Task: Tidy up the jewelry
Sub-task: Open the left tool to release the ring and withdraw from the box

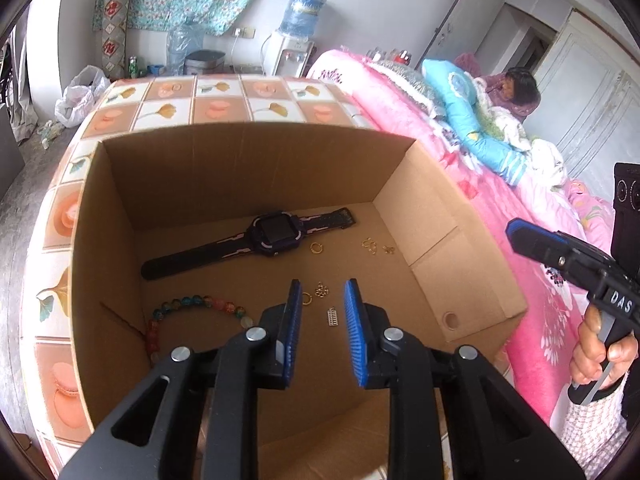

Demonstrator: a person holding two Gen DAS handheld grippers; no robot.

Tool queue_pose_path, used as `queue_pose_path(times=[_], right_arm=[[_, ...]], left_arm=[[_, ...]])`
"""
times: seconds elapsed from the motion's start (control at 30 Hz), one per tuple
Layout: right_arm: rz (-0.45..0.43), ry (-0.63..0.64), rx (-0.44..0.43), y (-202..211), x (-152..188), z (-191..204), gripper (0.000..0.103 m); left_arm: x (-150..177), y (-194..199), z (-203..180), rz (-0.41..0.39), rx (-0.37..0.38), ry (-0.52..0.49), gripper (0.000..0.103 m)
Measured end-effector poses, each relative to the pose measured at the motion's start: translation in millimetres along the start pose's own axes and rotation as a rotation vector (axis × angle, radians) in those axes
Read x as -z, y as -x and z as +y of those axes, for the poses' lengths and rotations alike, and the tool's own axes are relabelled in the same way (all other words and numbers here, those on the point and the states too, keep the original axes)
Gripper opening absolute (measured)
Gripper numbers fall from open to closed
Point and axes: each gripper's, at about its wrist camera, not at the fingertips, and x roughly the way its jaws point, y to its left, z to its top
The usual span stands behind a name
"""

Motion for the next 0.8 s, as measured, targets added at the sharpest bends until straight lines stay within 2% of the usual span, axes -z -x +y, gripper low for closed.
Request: queue_pose_path(times=[0.17, 0.3, 0.43, 0.53, 0.6, 0.7, 0.8], right_arm=[[-0.101, -0.040, 0.027, 48, 22, -1, 0.014], [-0.124, -0.082, 0.083, 73, 51, -7, 0.015], [-0.082, -0.165, 0.128, 73, 86, -20, 0.016], [0.054, -0.271, 0.194, 40, 115, -36, 0.018], [0.118, -0.279, 0.261, 19, 131, -40, 0.018], [0.140, -0.288, 0.269, 4, 140, -43, 0.018], [0.162, -0.261, 0.299, -11, 139, -44, 0.018]], left_arm=[[29, 42, 2, -0.148, 0.067, -0.020, 0.038], [66, 77, -1, -0.232, 0.091, -0.076, 0.049], [100, 108, -9, -0.297, 0.133, -0.122, 0.061], [120, 114, -18, -0.303, 0.129, -0.144, 0.068], [132, 101, -27, -0.252, 0.061, -0.162, 0.070], [146, 68, -40, -0.147, -0.100, -0.200, 0.071], [160, 32, -47, -0.036, -0.244, -0.242, 0.076]])
